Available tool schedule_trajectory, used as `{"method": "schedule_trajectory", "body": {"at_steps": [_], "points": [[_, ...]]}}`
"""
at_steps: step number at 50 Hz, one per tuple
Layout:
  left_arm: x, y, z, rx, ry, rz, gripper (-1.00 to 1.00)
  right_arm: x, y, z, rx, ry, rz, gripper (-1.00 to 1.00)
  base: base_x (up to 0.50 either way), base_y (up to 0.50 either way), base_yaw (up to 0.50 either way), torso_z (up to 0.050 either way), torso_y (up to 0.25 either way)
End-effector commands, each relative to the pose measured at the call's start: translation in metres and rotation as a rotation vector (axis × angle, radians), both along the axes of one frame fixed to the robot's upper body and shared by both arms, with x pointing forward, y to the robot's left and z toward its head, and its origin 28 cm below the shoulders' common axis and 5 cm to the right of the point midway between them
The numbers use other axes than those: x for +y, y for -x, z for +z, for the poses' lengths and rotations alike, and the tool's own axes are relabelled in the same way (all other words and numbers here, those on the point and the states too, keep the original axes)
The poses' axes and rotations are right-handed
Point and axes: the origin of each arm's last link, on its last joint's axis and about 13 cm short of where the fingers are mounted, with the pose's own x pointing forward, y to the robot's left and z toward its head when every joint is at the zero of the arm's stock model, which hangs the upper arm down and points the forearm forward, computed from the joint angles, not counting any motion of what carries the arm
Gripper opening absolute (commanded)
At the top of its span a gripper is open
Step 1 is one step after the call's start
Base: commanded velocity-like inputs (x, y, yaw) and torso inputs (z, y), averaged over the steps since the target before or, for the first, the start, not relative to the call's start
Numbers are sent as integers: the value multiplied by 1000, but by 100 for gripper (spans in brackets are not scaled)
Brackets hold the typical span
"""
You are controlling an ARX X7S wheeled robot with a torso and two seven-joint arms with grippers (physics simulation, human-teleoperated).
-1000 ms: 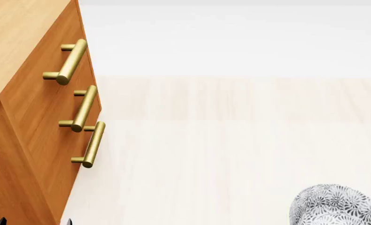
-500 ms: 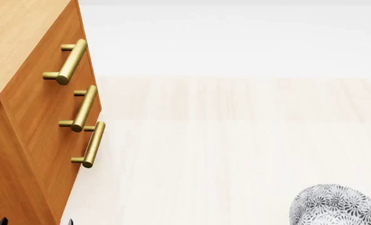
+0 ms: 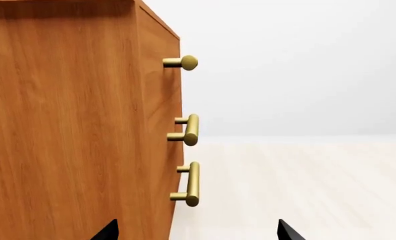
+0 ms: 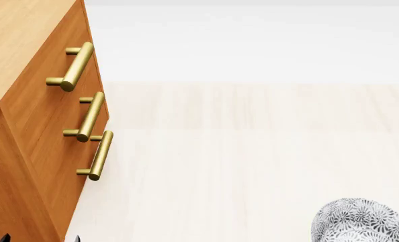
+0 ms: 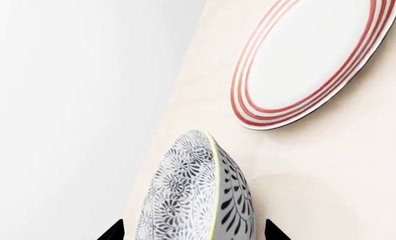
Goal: Put the bowl on top of the cabinet.
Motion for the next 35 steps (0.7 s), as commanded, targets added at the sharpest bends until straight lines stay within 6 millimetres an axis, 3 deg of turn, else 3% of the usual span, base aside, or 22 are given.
{"method": "schedule_trajectory", "body": {"at_steps": [1,35], "points": [[1,-1,1,-18,-23,27,100,-3,-3,-1,1,-12,1,100,0,0,0,0,0],[1,-1,0,-19,-23,27,100,-2,-16,-8,38,-30,51,100,0,0,0,0,0]]}}
